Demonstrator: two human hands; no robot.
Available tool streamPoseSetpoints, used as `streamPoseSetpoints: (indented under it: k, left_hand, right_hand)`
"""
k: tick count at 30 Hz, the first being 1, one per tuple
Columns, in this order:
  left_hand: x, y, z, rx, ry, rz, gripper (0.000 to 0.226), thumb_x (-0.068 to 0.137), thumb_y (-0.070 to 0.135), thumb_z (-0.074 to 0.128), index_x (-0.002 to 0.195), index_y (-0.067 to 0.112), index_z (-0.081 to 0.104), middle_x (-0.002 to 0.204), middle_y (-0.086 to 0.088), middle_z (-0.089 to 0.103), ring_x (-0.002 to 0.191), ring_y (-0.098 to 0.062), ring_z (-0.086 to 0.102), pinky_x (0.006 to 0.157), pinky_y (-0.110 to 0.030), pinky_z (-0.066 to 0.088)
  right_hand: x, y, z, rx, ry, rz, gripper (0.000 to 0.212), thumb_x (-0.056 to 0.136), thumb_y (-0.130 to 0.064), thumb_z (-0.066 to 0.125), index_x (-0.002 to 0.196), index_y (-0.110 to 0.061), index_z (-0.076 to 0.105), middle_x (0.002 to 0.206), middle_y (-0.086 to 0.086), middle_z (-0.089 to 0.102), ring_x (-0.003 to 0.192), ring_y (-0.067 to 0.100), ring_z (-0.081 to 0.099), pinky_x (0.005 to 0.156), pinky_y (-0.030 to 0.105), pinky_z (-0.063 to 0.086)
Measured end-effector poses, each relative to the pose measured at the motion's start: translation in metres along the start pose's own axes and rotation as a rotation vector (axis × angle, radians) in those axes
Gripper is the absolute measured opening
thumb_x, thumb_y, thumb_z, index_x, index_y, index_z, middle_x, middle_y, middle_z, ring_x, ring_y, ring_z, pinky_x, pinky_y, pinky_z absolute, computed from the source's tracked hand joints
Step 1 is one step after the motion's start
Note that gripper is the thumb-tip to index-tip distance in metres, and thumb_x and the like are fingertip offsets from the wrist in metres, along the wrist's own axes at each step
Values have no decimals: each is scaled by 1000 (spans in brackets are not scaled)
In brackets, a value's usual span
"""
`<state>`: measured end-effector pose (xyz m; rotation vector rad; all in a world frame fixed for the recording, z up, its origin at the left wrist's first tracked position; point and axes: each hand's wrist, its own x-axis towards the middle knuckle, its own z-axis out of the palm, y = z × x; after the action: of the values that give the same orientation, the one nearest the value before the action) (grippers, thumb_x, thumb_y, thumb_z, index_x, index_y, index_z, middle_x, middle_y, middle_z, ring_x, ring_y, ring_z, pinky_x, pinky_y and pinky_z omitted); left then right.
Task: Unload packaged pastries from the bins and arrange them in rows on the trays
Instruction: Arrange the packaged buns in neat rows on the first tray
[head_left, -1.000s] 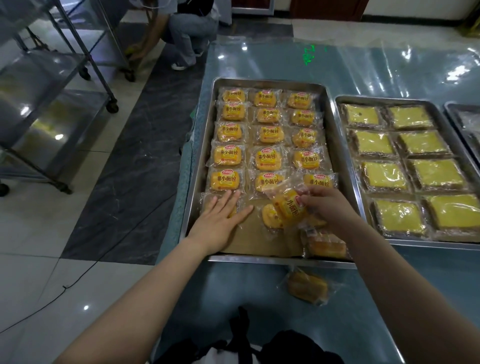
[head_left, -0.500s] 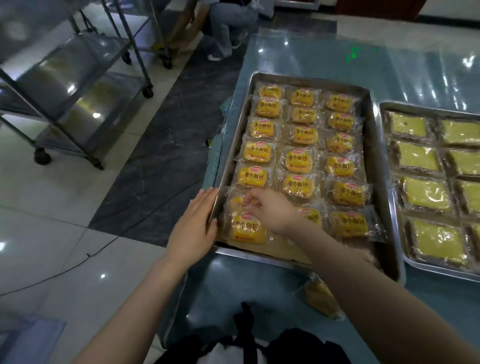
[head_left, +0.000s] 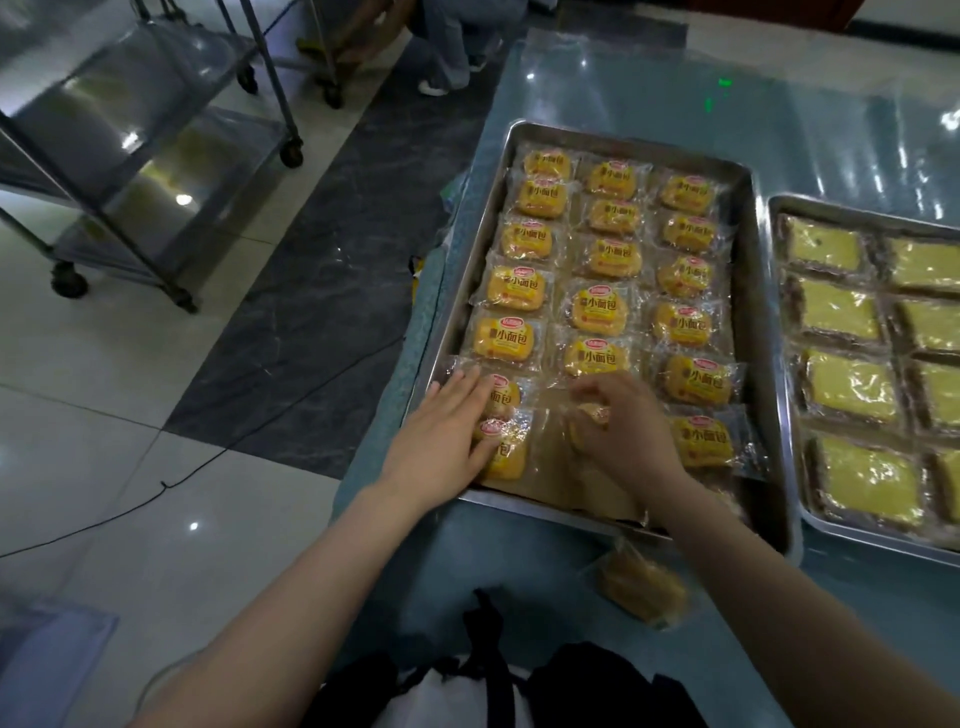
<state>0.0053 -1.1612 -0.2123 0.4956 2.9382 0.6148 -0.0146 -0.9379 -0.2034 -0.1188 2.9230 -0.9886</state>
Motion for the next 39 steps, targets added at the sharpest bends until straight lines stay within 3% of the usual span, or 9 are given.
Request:
streamPoseSetpoints:
  k: [3,5,7,12,21,26,29,35,39]
  left_hand:
    - [12,6,6,49,-30,19,68,93,46,44,149,25,12,158,-2,7,144,-16,0,111,-30,-8]
    - [20,11,13,95,-66,35,67,92,53,37,149,32,8,158,-2,0,143,-17,-6,110,-36,-11]
    - [25,14,20,159,-117,28,68,89,61,28,147,37,1,156,-1,-9,141,-19,-14,110,-43,-14]
    - [30,9,31,212,-226,-16,79,85,67,35,146,38,-6,153,-1,-20,137,-22,-24,106,-50,-17]
    - [29,13,30,154,-245,-152,101,79,68,48,143,35,-22,147,-6,-38,129,-28,-42,103,-48,-23]
    - [45,10,19,118,-136,-176,83,87,67,27,147,27,-13,153,-6,-23,137,-20,-27,108,-40,-15]
    - [61,7,19,101,-228,-204,75,92,62,25,148,26,-10,155,-9,-18,142,-22,-16,112,-39,-7]
    - [84,4,22,89,-422,-230,83,89,66,28,144,30,-22,148,-8,-35,138,-24,-26,112,-40,-7]
    - [87,2,17,23,-389,-225,91,86,64,41,145,30,-20,149,-5,-34,140,-22,-24,113,-39,-3]
  right_hand:
    - [-10,27,-18,-203,-97,-15,41,84,-34,67,123,-31,57,139,-6,46,131,23,37,102,40,35]
    - [-13,35,-21,-344,-272,-34,61,84,-45,64,140,-36,40,156,-8,20,145,21,13,113,48,23]
    - [-15,38,-18,-417,-361,-27,69,85,-48,61,145,-38,28,160,-9,3,146,18,0,114,48,17]
    - [-13,28,-1,-450,-208,34,58,91,-46,53,143,-32,31,160,-3,10,145,24,10,113,47,22]
    - [0,23,15,-426,-158,1,65,95,-54,35,150,-32,9,160,1,-7,144,24,-17,115,45,1]
    - [24,23,20,-455,-169,-19,63,98,-49,26,151,-30,0,160,3,-11,143,23,-19,114,44,-4]
    - [31,28,26,-468,-221,-4,65,97,-53,25,151,-30,-4,159,3,-16,143,26,-21,116,49,-1]
    - [39,36,32,-462,-213,6,66,96,-56,22,150,-32,-8,158,2,-20,143,26,-23,116,49,-3]
    - [42,35,31,-444,-217,9,66,97,-55,24,151,-31,-6,158,2,-19,142,26,-24,116,48,-4]
